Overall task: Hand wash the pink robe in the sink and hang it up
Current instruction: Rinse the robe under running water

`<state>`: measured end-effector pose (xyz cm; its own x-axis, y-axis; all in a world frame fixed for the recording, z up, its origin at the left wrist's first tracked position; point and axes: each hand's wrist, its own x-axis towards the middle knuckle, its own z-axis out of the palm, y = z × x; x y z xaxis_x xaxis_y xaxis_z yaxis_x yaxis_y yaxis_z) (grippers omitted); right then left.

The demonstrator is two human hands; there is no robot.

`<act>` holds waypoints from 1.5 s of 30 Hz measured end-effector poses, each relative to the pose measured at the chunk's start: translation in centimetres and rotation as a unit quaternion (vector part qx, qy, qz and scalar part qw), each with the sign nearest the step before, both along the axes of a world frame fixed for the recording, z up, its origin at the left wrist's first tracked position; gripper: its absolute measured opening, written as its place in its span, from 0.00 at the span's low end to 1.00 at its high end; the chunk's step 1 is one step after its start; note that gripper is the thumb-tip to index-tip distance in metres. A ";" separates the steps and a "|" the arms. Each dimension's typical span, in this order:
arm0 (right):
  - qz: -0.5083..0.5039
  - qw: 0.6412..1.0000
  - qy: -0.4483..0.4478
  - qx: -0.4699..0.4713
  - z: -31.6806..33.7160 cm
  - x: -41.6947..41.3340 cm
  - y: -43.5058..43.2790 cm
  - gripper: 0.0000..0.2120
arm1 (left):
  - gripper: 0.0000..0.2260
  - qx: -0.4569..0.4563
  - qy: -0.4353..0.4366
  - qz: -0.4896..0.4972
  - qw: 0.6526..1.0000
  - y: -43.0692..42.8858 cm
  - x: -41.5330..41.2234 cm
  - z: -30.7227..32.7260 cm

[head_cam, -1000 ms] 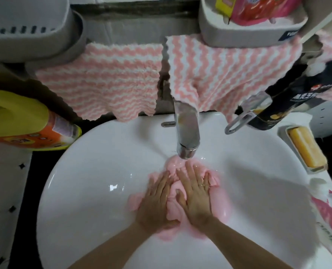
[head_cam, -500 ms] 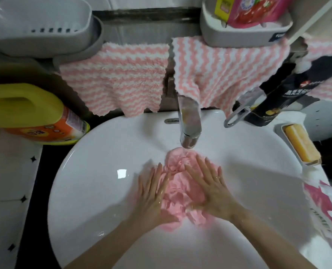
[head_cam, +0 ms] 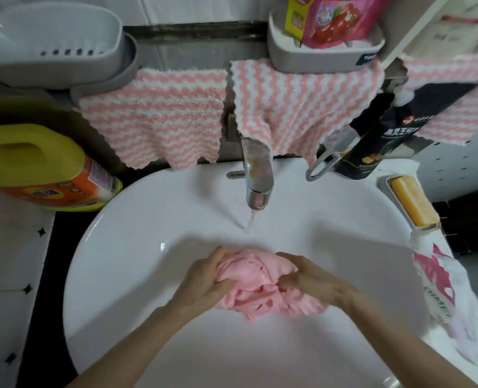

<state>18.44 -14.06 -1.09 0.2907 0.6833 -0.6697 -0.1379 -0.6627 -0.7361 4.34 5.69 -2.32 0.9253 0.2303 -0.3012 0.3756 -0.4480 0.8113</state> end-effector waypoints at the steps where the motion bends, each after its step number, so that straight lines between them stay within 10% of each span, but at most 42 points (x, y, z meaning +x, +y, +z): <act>1: 0.020 0.999 0.039 -0.009 0.3 0.6 -0.1 0.20 | 0.28 0.004 0.030 -0.005 1.000 0.4 0.3 0.6; 3: 0.000 0.997 0.046 -0.057 -0.2 1.6 -0.2 0.27 | 0.33 0.109 0.117 -0.038 0.986 1.8 1.1 0.8; 8: -0.095 0.922 -0.357 -0.115 -3.4 -0.4 1.1 0.42 | 0.50 0.237 0.083 -0.040 0.967 2.2 2.2 -1.3; 13: -0.076 0.905 -0.403 -0.116 -6.9 -5.6 4.1 0.31 | 0.26 0.299 0.068 -0.092 0.947 -2.9 1.8 -6.0; 19: -0.298 0.876 -0.363 -0.114 -6.2 -4.2 6.4 0.33 | 0.23 0.304 0.017 0.200 0.931 -3.0 3.5 -6.5; 24: -0.338 0.923 -0.171 -0.064 -4.6 -2.5 7.6 0.15 | 0.21 -0.108 0.116 0.266 0.951 -2.0 6.1 -3.8; 29: -0.281 0.885 -0.371 0.036 -2.3 -6.7 4.0 0.15 | 0.10 0.162 -0.134 0.095 0.973 -4.0 1.4 -1.9; 34: -0.076 0.887 -0.454 -0.030 -7.2 -10.0 2.2 0.23 | 0.21 0.307 -0.089 0.011 0.947 -7.1 -2.2 -6.6; 45: -0.071 0.842 -0.522 -0.114 -9.9 -6.4 5.3 0.09 | 0.08 0.360 -0.058 0.080 0.928 -5.2 1.0 -10.7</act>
